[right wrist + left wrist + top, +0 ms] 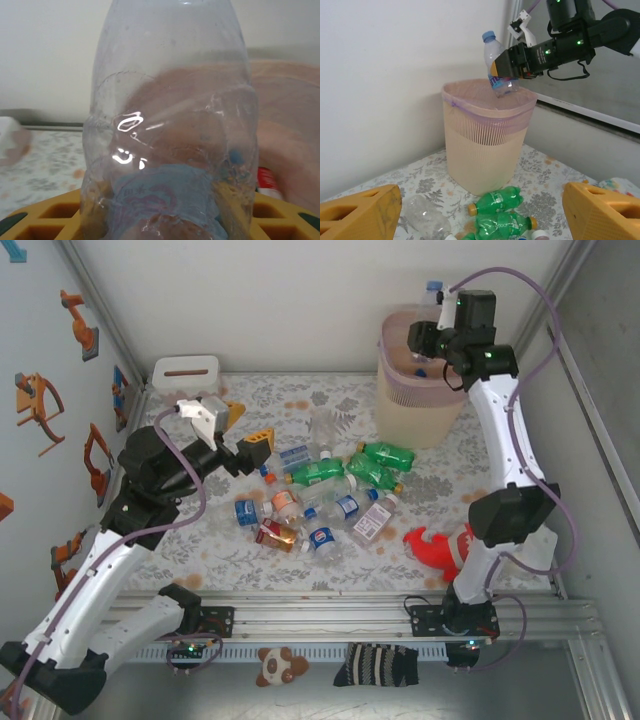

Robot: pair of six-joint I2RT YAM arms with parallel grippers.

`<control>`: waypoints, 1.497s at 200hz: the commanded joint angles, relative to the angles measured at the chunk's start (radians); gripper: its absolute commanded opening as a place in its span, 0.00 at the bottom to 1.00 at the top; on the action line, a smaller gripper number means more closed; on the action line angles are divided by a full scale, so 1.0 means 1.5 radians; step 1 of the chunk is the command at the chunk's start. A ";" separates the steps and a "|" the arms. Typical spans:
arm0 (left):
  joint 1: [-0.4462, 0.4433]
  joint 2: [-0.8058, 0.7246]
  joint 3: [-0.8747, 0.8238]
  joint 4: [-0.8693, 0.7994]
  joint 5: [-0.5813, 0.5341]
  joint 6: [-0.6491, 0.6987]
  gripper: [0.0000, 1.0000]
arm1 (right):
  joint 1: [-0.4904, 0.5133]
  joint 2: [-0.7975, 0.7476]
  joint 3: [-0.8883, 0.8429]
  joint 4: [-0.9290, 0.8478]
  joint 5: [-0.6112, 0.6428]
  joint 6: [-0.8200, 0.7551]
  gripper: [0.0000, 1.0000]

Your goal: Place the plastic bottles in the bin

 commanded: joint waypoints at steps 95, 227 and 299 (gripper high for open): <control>0.027 0.034 -0.016 0.011 -0.001 -0.025 0.83 | -0.040 0.194 0.142 -0.127 0.177 -0.130 0.52; 0.047 0.042 -0.036 0.002 0.006 -0.039 0.82 | -0.057 0.292 0.142 -0.160 0.172 -0.110 0.59; 0.049 0.046 -0.034 -0.019 -0.005 -0.044 0.82 | -0.057 0.240 0.159 -0.172 0.171 -0.105 0.76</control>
